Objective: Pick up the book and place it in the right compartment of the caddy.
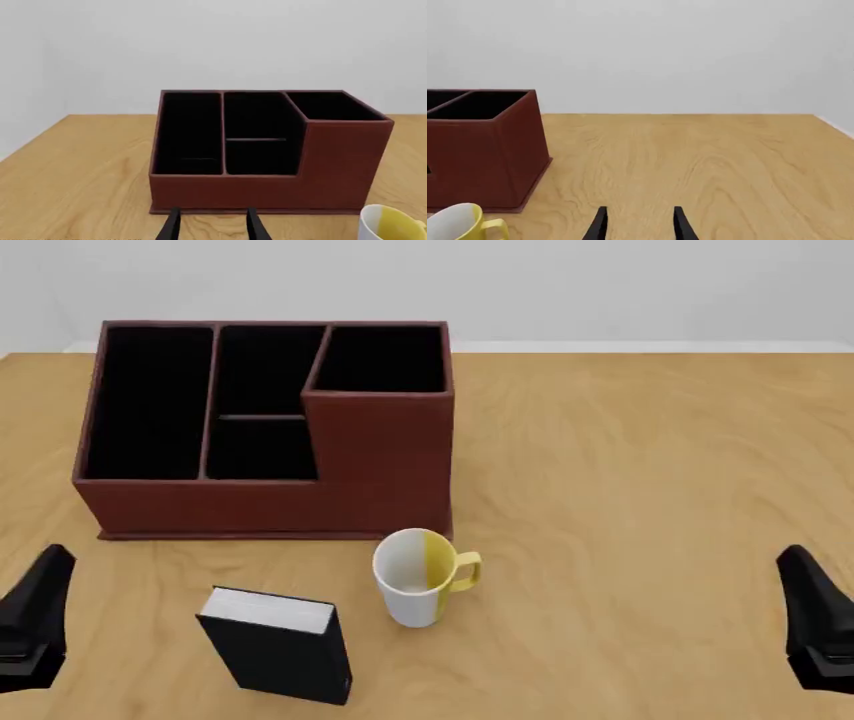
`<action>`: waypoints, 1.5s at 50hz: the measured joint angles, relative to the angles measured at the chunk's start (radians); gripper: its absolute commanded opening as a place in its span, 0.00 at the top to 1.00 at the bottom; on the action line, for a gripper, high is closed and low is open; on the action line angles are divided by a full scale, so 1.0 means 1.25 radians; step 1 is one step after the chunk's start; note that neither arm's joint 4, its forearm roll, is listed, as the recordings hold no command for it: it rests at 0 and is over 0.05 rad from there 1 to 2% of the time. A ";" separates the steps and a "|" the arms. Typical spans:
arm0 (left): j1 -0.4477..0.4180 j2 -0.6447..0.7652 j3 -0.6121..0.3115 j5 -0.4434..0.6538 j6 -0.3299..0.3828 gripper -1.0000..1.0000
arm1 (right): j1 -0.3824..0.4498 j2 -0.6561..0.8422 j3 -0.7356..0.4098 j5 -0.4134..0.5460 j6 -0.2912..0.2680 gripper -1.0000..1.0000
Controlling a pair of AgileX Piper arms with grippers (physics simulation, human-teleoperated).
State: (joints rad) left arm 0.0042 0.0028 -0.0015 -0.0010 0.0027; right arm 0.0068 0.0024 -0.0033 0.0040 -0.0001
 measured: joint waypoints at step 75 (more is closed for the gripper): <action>-0.004 -0.001 0.001 0.012 -0.009 0.00 | 0.607 0.363 -0.334 0.144 -0.130 0.00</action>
State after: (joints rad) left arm -0.0010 0.0012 -0.0005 0.0146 -0.0088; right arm 0.7650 0.4564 -0.4209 0.1835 -0.1631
